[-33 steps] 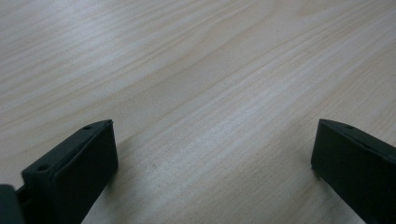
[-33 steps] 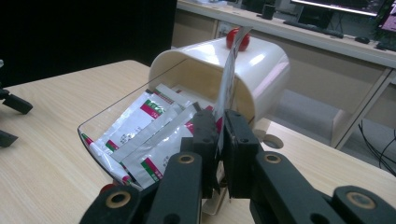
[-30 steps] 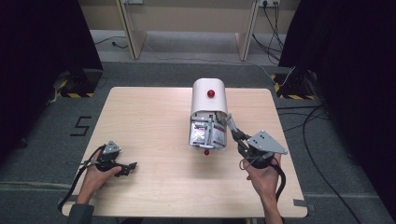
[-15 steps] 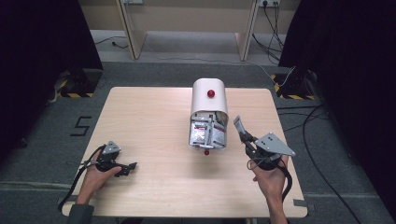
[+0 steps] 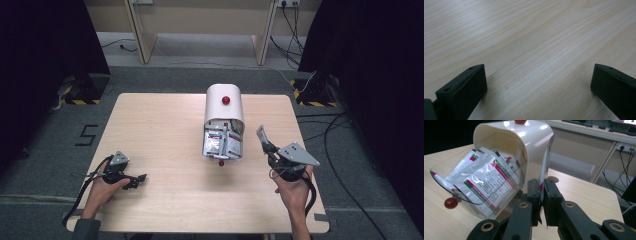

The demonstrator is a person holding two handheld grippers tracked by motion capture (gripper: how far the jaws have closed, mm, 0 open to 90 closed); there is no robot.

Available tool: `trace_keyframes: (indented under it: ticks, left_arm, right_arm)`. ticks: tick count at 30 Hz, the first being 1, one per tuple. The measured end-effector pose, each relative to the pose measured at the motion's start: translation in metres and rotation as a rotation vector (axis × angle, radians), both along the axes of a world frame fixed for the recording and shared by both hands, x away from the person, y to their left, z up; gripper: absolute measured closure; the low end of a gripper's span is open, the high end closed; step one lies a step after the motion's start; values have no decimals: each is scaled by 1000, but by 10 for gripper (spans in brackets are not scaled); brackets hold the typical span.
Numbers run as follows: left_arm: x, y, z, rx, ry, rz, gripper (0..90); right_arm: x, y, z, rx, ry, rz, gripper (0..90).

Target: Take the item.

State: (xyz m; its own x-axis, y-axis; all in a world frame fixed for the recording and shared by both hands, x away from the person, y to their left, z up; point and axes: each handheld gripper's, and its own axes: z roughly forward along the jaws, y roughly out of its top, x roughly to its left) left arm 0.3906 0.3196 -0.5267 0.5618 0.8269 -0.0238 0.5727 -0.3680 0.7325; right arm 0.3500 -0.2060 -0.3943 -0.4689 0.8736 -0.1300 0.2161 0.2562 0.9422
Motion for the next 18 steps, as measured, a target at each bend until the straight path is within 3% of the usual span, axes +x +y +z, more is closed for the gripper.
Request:
trace_keyframes:
  ticks: [18]
  left_arm:
    - [0, 0, 0, 0, 0, 0, 0]
  right_arm:
    - [15, -12, -23, -19, 67, -47, 850]
